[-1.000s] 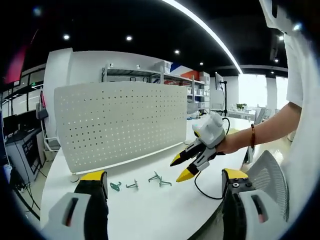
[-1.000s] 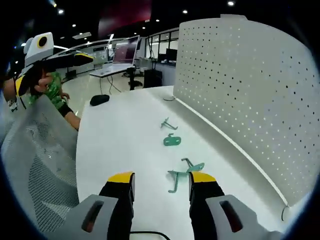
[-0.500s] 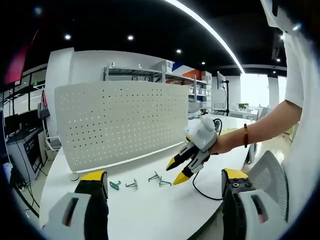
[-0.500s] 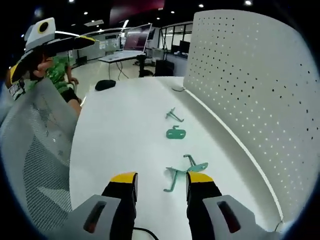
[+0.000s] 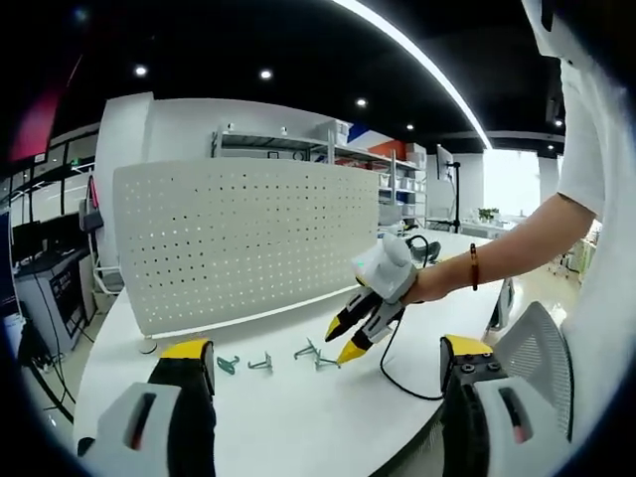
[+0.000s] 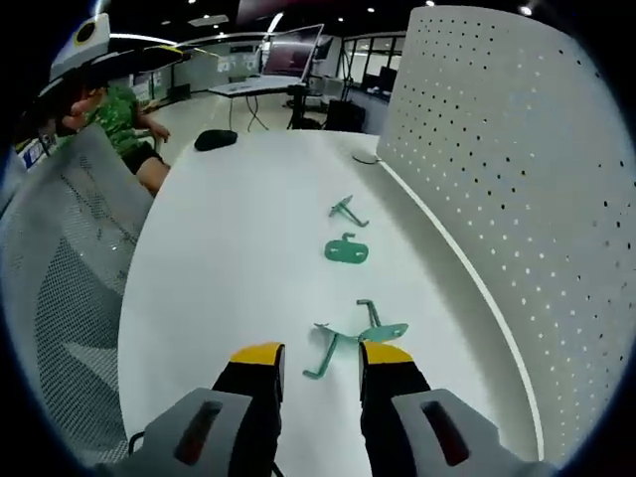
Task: Insert the hook assembly into the mounting plate slot until the hook locks in place.
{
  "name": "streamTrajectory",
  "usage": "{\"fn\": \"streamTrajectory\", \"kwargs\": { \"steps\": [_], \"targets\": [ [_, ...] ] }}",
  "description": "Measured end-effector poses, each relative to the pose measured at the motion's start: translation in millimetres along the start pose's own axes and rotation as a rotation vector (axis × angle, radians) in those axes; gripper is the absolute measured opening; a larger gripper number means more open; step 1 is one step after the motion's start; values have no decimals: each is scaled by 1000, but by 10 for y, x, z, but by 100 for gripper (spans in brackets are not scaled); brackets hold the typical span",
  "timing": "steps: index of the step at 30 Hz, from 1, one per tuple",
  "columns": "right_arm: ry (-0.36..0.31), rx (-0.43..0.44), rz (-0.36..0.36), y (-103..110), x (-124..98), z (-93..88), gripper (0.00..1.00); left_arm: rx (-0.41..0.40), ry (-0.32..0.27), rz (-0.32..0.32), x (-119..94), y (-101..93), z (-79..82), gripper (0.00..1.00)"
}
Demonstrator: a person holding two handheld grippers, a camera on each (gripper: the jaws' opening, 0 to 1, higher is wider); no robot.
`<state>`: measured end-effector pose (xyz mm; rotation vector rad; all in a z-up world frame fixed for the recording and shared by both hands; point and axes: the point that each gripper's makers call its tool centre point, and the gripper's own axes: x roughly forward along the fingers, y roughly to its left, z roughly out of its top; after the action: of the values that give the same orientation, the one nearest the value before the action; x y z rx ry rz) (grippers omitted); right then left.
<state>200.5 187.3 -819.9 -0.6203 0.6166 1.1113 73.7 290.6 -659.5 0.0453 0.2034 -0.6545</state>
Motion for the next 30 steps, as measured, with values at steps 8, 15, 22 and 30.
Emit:
{"fn": "streamTrajectory", "kwargs": {
  "steps": [8,15,22,30],
  "targets": [
    [15,-12,19,-35,98,4,25,-10,8,25,-18,23,-49,96],
    [23,-18,32,-62,168,14,23,-11,9,43,-46,59,-51,96],
    [29,42,23,-109,220,-44,22,-15,10,53,-73,76,-60,95],
    [46,85,33,-95,223,-87,22,-14,18,52,-84,74,-70,95]
  ]
}}
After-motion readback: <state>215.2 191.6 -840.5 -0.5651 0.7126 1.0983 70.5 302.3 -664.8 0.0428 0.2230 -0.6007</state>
